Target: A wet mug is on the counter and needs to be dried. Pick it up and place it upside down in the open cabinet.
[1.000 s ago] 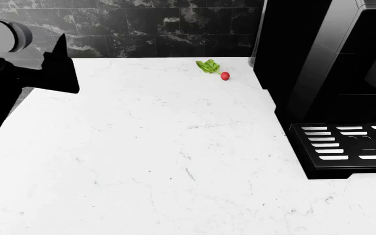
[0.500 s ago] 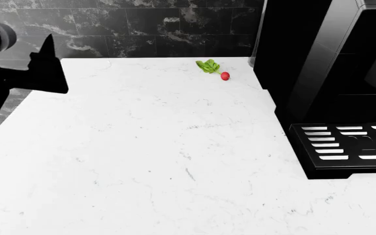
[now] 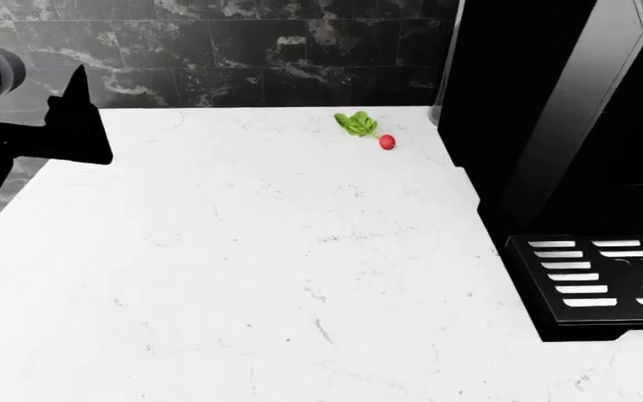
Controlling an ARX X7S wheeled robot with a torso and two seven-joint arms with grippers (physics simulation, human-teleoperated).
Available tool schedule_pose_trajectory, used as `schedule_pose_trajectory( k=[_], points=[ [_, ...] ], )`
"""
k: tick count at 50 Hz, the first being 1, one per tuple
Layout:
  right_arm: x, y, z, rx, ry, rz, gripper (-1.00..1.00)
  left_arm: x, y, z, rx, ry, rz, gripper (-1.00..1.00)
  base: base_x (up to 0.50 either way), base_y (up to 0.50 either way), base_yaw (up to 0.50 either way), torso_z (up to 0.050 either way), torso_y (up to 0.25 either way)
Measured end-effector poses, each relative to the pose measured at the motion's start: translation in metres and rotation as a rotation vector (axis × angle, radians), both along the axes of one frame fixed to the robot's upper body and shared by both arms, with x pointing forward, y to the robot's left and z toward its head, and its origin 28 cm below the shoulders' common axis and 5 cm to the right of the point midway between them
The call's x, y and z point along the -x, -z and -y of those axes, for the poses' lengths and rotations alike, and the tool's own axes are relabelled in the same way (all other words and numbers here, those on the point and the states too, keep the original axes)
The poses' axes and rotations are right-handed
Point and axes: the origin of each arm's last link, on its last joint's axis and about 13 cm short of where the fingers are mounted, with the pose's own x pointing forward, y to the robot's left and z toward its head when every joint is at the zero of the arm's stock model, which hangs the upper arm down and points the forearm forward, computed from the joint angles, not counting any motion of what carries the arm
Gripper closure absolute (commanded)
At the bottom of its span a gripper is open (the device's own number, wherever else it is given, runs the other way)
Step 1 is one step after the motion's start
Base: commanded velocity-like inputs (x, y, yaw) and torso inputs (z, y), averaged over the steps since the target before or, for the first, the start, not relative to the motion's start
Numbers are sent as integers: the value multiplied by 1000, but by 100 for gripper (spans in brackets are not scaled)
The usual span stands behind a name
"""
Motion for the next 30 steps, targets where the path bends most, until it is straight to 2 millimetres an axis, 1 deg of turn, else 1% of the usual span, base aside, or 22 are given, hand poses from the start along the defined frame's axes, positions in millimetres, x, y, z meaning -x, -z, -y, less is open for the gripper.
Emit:
schedule_pose_trajectory(
  k=[6,22,23,30],
  points=[
    [1,-1,0,2,-10,4,100,1,0,-1,1,-3,0,-100,333,-6,0,0,0],
    [2,0,0,-8,-18,-9,100,2,2,-2,3,-12,2,-100,0,0,0,0,1],
    [2,0,0,-11,-18,-10,-100,2,2,-2,4,-13,2,-100,0,0,0,0,0],
    [4,-1,0,-23,-7,-16,-100,4,2,-3,5,-17,6,-100,0,0,0,0,0]
  ],
)
